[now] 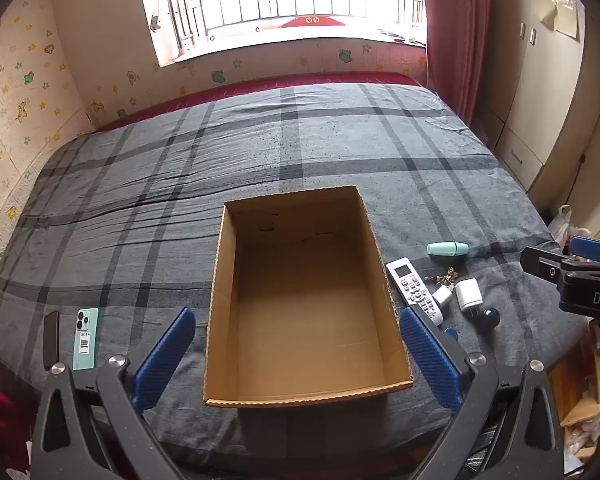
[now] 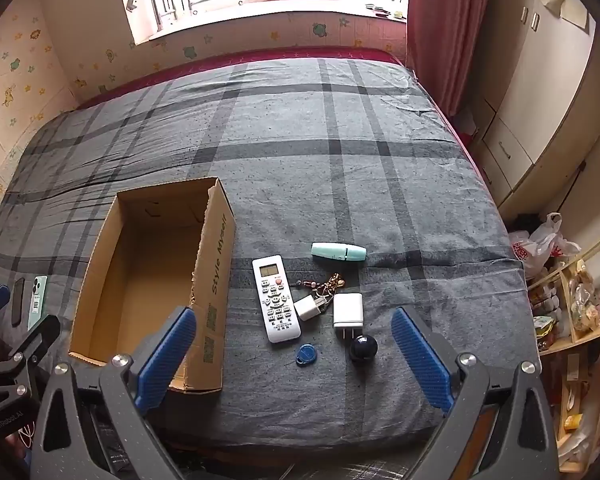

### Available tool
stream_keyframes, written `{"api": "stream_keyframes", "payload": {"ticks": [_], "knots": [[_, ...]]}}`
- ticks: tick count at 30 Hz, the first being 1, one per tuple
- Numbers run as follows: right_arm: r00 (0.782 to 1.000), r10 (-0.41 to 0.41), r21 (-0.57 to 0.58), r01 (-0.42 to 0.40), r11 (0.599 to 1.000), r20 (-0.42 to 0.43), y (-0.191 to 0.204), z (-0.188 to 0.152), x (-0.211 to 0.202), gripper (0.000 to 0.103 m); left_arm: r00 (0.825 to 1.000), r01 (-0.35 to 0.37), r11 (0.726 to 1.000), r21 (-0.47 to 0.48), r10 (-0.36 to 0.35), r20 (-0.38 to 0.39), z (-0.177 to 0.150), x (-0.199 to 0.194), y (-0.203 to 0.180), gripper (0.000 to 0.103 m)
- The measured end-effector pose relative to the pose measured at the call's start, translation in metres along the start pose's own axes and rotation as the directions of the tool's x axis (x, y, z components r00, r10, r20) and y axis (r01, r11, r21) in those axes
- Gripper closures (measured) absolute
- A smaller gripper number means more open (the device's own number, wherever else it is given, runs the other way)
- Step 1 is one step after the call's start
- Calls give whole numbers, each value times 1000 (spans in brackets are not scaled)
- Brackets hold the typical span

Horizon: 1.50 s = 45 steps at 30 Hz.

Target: Organize rigid objects

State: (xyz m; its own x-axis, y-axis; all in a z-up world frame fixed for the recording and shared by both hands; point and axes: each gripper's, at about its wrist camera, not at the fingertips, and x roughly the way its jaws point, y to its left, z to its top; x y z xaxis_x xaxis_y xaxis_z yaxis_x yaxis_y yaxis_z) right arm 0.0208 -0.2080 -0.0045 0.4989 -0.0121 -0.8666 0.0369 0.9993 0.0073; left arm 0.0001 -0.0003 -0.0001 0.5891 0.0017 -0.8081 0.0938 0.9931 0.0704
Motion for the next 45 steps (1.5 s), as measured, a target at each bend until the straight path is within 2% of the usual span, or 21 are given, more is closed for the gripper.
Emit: {"api": "stream_keyframes", "payload": {"ticks": [45], "knots": [[999, -11, -9, 11, 1000, 32, 6, 0, -12, 3, 1000, 13, 1000, -12, -13, 14, 2, -5, 4, 0]]}}
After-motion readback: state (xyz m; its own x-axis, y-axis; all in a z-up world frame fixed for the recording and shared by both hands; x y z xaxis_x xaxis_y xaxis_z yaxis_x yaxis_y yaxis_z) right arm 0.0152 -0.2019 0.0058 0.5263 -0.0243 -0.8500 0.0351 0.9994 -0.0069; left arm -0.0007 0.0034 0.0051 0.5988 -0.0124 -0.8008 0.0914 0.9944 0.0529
